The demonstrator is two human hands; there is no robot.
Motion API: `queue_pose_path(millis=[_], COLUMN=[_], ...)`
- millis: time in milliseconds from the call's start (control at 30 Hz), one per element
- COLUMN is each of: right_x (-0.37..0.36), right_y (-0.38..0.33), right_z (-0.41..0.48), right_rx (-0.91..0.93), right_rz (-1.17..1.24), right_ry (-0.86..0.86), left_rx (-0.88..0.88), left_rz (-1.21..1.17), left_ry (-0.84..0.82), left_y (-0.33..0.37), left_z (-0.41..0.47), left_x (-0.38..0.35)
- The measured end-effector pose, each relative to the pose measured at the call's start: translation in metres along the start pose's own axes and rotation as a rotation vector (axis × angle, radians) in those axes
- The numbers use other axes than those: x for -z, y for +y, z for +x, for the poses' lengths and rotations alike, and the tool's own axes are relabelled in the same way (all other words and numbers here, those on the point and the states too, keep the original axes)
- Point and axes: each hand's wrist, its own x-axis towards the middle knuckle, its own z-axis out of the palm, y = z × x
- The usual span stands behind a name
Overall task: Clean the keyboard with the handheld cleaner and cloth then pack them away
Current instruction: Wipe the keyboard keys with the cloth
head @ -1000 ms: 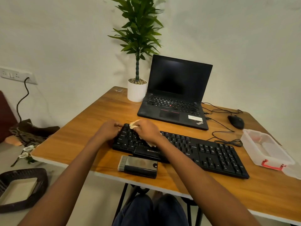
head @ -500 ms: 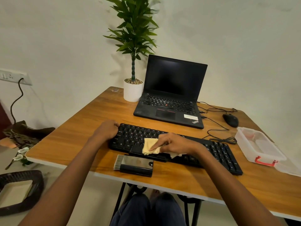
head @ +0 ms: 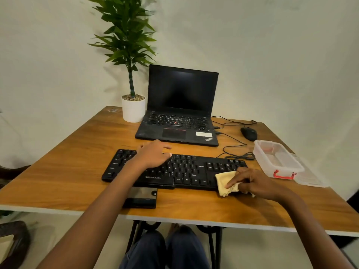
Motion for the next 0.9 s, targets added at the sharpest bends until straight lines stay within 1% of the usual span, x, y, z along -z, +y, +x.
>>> queue_pose_path(millis=[67,167,200,233,300,333,367,400,433,600,733,800,833,867,900], right_x=[0.006,0.022,0.027,0.031,0.033,0.030,0.026,0.020,0.012,-0.024,-0.047,-0.052,-0.052,-0.050,-0.046], right_y=[0.010,0.021,0.024,0.027,0.027,0.024,0.022,0.019,0.017,-0.003,-0.028,-0.036,-0.041,-0.045,-0.050], right_z=[-0.009,-0.027,-0.031,-0.034,-0.030,-0.025,-0.018,-0.011,-0.004,0.024,0.036,0.039,0.038,0.035,0.032], right_rx=[-0.059,-0.166,-0.180,-0.181,-0.172,-0.182,-0.195,-0.202,-0.201,-0.128,0.002,0.061,0.081,0.087,0.086], right_rz=[-0.006,-0.071,-0.065,-0.036,-0.028,-0.058,-0.089,-0.118,-0.141,-0.209,-0.241,-0.134,-0.027,0.128,0.340], right_ry=[0.025,0.009,0.076,0.215,0.591,0.725,0.788,0.793,0.760,0.549,0.478,0.443,0.442,0.458,0.478], left_rx=[-0.043,-0.108,-0.138,-0.169,-0.218,-0.232,-0.240,-0.247,-0.251,-0.227,-0.175,-0.152,-0.141,-0.130,-0.116], left_rz=[0.016,0.029,0.021,0.012,-0.005,-0.010,-0.014,-0.017,-0.023,-0.041,-0.055,-0.104,-0.132,-0.173,-0.233], left_ry=[-0.016,-0.018,-0.016,-0.013,-0.020,-0.036,-0.051,-0.061,-0.064,-0.071,-0.047,-0.031,-0.010,0.019,0.056], left_y=[0.016,0.035,0.039,0.045,0.055,0.061,0.066,0.071,0.074,0.078,0.073,0.069,0.066,0.064,0.063], left_z=[0.001,-0.001,0.000,-0.001,-0.002,-0.003,-0.004,-0.005,-0.006,-0.006,-0.007,-0.007,-0.007,-0.007,-0.007], left_x=[-0.004,-0.012,-0.016,-0.020,-0.029,-0.034,-0.038,-0.041,-0.044,-0.051,-0.047,-0.046,-0.045,-0.044,-0.043])
